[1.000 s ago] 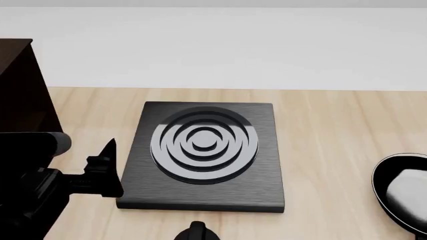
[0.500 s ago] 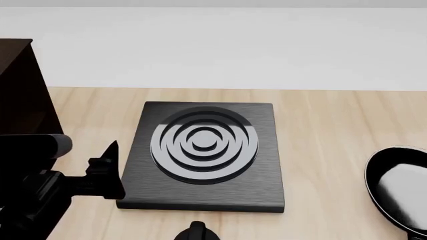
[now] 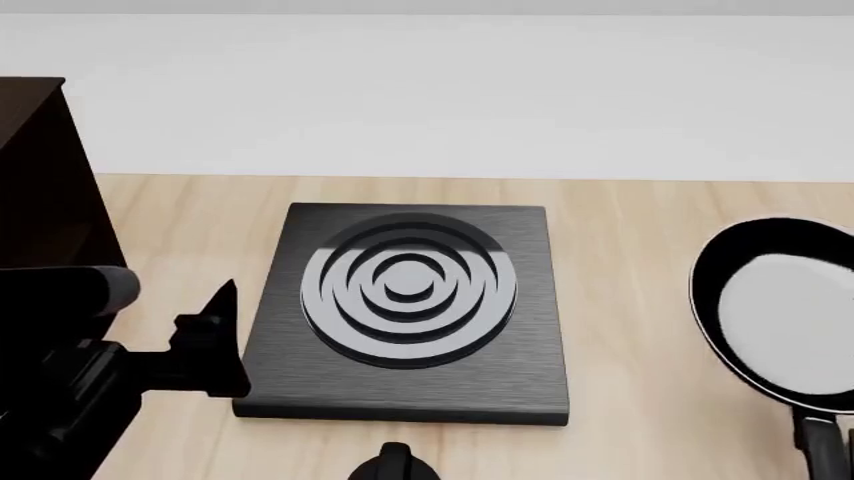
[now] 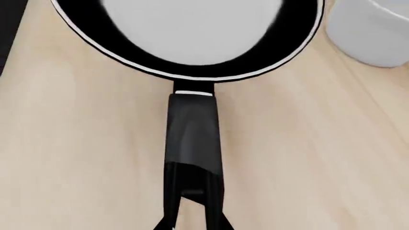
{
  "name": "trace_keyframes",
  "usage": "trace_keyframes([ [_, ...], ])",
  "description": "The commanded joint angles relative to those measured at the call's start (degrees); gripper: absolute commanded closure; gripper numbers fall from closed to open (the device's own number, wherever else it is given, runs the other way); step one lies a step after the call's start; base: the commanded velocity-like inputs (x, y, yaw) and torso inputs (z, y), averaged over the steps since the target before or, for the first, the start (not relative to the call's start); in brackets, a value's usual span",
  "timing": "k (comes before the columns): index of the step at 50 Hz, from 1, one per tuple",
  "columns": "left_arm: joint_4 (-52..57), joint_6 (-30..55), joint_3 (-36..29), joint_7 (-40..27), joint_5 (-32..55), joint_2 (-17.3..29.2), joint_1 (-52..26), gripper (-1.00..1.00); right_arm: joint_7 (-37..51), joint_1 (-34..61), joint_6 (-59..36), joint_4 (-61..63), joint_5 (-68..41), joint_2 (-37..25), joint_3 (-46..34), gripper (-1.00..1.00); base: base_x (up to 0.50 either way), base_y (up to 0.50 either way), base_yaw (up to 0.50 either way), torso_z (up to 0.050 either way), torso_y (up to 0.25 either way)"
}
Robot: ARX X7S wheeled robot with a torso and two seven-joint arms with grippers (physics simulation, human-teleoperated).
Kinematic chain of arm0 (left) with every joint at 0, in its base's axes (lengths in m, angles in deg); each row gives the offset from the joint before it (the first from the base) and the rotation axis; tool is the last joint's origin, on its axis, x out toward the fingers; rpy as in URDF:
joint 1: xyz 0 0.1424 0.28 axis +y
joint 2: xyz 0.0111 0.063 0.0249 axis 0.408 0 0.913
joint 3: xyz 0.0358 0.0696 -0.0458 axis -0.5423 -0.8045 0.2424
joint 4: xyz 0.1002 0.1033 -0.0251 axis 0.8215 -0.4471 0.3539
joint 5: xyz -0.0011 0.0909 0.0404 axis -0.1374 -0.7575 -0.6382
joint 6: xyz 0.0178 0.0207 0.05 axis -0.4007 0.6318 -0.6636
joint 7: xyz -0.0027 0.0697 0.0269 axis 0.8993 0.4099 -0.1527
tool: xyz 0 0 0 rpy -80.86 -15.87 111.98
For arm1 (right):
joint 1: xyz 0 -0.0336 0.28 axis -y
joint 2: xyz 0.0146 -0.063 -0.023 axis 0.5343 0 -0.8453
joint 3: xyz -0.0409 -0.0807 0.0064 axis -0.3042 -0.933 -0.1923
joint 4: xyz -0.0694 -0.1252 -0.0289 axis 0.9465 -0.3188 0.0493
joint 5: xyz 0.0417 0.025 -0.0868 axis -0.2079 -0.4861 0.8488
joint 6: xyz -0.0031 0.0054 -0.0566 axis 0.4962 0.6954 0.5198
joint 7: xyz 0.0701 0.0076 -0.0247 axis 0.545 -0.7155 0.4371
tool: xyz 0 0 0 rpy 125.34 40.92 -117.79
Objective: Put the frying pan on the cabinet shelf.
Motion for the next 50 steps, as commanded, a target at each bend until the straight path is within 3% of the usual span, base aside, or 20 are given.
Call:
trace_keyframes([
  [1, 0.02, -0.56, 1.30, 0.18, 1.20, -0.61, -0.30, -1.00, 2.44, 4.93, -7.81, 15.77, -0.75, -2.21, -3.30, 1.00, 0.00, 0.00, 0.00, 0.000, 0.000],
  [8, -0.03, -0.96, 1.10, 0.38, 1.61, -0.12, -0.07, -1.00, 2.11, 9.72, -12.59, 22.21, -1.37, -2.16, -8.39, 1.00, 0.00, 0.00, 0.00, 0.000, 0.000],
  [11, -0.61, -0.22, 5.40, -1.23, 4.72, -2.48, -0.32, -1.00, 1.93, 12.20, -14.73, 25.00, -1.78, -1.88, -11.00, 1.00, 0.00, 0.00, 0.00, 0.000, 0.000],
  [31, 4.44, 4.21, 7.28, -1.83, 12.37, -2.03, -1.33, -1.00, 0.77, 25.58, -25.53, 36.45, -5.47, 2.56, -22.13, 1.00, 0.00, 0.00, 0.00, 0.000, 0.000],
  [40, 4.13, 9.65, 13.47, -1.69, 23.81, -3.22, -1.46, -1.00, -1.14, 25.90, -21.44, 34.91, -7.26, 4.19, -24.66, 1.00, 0.00, 0.01, 0.00, 0.000, 0.000],
  [43, 7.07, 12.72, 12.16, -0.90, 26.79, -1.64, -1.24, -1.00, -1.55, 26.05, -20.02, 34.67, -7.62, 4.48, -25.67, 1.00, 0.00, 0.01, 0.00, 0.000, 0.000],
  [47, 7.29, 15.19, 17.95, -5.09, 34.07, -3.33, -3.18, -1.00, -2.07, 25.97, -20.02, 36.09, -8.44, 5.04, -26.41, 1.00, 0.00, 0.01, 0.00, 0.000, 0.000],
  [50, 5.95, 18.77, 23.90, -11.22, 44.18, -4.47, -4.70, -1.00, -2.34, 25.89, -20.62, 37.39, -9.04, 5.39, -26.60, 1.00, 0.00, 0.01, 0.00, 0.000, 0.000],
])
